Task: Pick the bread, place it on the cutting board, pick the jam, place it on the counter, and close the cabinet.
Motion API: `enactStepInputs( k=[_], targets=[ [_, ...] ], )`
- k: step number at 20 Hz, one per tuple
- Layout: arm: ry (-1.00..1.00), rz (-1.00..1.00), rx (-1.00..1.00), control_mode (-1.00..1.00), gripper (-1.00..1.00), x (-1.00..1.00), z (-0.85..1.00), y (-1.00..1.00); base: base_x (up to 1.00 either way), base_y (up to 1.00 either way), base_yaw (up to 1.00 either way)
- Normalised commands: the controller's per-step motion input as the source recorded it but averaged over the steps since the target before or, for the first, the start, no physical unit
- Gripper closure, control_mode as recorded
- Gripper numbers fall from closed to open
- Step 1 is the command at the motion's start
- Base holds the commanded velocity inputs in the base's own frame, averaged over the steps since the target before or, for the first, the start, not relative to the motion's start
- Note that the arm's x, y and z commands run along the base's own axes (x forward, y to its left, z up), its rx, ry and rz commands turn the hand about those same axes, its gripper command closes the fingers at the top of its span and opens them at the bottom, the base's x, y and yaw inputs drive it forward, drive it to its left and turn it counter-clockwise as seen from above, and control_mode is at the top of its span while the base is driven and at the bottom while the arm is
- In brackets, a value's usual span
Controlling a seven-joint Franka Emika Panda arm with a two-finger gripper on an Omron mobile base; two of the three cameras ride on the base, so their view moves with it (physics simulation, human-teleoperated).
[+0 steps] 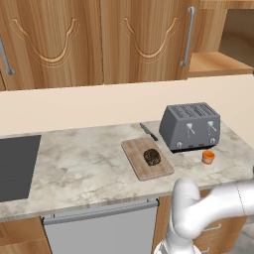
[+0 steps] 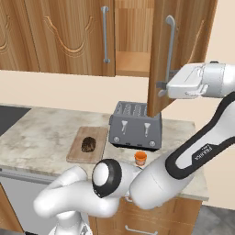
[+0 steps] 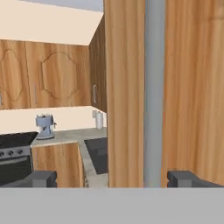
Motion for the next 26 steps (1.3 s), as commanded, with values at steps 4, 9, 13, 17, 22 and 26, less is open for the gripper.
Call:
enactStepInputs(
  k=[4, 9, 13, 17, 22, 26],
  targets=[
    [-0.07, -0.11, 0.00, -1.00, -1.00, -0.39, 0.00, 0.28, 0.00, 0.00, 0.00],
    [-0.10, -0.09, 0.00, -1.00, -1.00, -0.27, 0.00, 0.26, 0.00, 0.00, 0.00],
    [-0.11, -0.06, 0.00, -1.00, -1.00, -0.10, 0.00, 0.23, 0.00, 0.00, 0.00],
    [-0.11, -0.08, 0.00, -1.00, -1.00, -0.09, 0.00, 0.27, 0.00, 0.00, 0.00],
    [-0.08, -0.09, 0.00, -1.00, -1.00, -0.01, 0.00, 0.31, 0.00, 0.00, 0.00],
    [-0.04, -0.10, 0.01, -1.00, -1.00, 0.00, 0.00, 0.35, 0.00, 0.00, 0.00]
  ],
)
